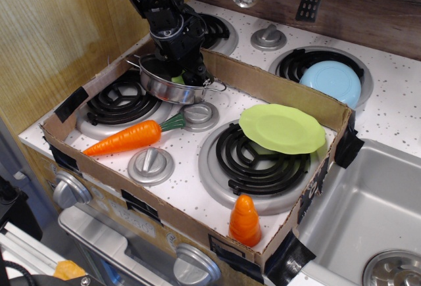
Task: Take broccoli out of pan
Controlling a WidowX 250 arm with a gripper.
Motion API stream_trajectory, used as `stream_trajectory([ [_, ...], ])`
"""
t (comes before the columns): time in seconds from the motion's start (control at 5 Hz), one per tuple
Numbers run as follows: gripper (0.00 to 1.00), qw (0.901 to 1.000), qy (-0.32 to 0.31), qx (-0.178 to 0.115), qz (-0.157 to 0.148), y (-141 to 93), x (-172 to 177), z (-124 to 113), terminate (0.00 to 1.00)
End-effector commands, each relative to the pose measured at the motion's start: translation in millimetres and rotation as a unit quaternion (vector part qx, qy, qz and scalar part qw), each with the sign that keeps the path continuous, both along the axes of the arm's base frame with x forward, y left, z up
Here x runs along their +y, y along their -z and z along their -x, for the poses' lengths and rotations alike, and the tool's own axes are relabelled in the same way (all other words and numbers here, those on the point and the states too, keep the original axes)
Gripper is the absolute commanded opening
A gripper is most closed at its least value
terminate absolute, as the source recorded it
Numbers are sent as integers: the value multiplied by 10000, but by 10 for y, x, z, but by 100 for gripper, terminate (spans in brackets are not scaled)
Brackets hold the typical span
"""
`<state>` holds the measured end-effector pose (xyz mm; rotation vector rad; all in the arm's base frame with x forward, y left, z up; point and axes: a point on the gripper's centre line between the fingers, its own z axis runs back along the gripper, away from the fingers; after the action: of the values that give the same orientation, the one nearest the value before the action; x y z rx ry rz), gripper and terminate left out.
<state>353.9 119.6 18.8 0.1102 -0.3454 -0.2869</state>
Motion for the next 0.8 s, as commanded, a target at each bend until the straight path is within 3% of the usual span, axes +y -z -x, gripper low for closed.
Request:
stream_trajectory([
  [0.0, 0, 9966, 122, -344, -734, -780, 22, -73, 0],
  [0.2, 0, 9947, 84, -299, -977, -996, 65, 59, 0],
  [0.6, 0, 9941, -534, -34, -944, -1099, 128, 560, 0],
])
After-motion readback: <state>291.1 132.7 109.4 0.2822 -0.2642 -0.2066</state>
